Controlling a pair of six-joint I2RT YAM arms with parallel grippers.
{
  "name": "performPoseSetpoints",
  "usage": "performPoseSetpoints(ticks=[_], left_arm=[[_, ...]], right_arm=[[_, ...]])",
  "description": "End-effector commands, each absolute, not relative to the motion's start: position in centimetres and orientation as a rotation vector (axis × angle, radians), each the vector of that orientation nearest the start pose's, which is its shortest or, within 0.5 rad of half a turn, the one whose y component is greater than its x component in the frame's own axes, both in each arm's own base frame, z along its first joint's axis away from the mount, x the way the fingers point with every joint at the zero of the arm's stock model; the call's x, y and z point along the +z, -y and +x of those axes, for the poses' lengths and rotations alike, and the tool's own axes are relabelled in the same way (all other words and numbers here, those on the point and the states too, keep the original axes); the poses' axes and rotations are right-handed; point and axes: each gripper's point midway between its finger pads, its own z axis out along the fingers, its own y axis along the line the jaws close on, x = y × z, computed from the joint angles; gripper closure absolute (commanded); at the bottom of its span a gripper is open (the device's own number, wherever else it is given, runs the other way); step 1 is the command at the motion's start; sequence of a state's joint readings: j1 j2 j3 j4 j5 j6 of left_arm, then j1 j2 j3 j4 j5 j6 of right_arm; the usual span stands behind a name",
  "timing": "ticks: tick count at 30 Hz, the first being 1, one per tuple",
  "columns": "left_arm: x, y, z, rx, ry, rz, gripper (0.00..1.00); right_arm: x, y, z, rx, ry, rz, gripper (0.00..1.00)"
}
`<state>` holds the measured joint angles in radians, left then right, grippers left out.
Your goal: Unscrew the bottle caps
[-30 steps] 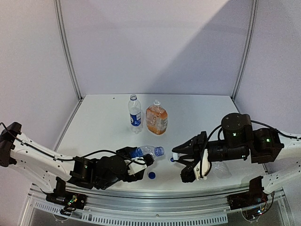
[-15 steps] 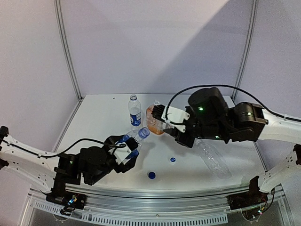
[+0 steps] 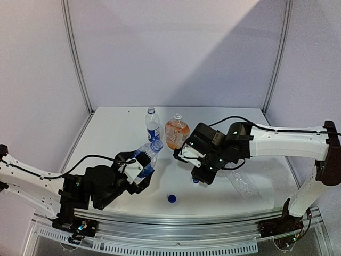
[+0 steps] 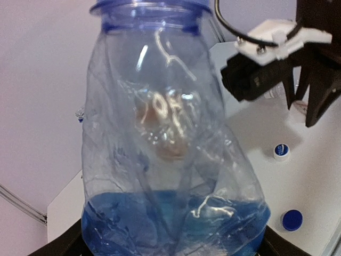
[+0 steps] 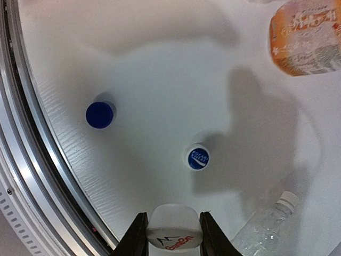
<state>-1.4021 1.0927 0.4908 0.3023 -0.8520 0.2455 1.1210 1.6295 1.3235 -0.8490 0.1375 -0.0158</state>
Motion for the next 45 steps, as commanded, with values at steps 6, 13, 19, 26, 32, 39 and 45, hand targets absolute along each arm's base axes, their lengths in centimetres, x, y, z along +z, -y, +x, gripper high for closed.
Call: performPoseSetpoints(ticks=[6,13,19,26,32,39,45], left_arm=[[21.4,27.4,18.7,-0.054,-1.558,0.750,1.00],[21.7,27.3,18.5,-0.071,-1.556,0.747,1.00],[21.5,27.3,18.6,-0.060,-1.557,0.748,1.00],[21.3,27.5,18.6,-0.051,-1.560,0.755,1.00],[21.2,27.6,18.6,-0.053,-1.561,0.763,1.00],[21.3,27.6,18.6,-0.053,-1.561,0.762,1.00],[21.4,27.6,18.5,-0.074,-1.559,0.757,1.00]], right_arm=[[8.6,-33.5,16.5,0.199,-2.499,-1.458,0.81],[5.7,-33.7,15.7,0.196,-2.572,-1.519,0.81],[3.6,-33.4,15.6,0.147,-2.602,-1.557,0.78],[2.7,-33.4,15.8,0.117,-2.610,-1.554,0.69],[2.1,-34.0,15.8,0.149,-2.614,-1.552,0.60],[2.5,-33.7,15.9,0.135,-2.607,-1.549,0.53],[10.2,-34.1,17.1,0.237,-2.417,-1.430,0.52]])
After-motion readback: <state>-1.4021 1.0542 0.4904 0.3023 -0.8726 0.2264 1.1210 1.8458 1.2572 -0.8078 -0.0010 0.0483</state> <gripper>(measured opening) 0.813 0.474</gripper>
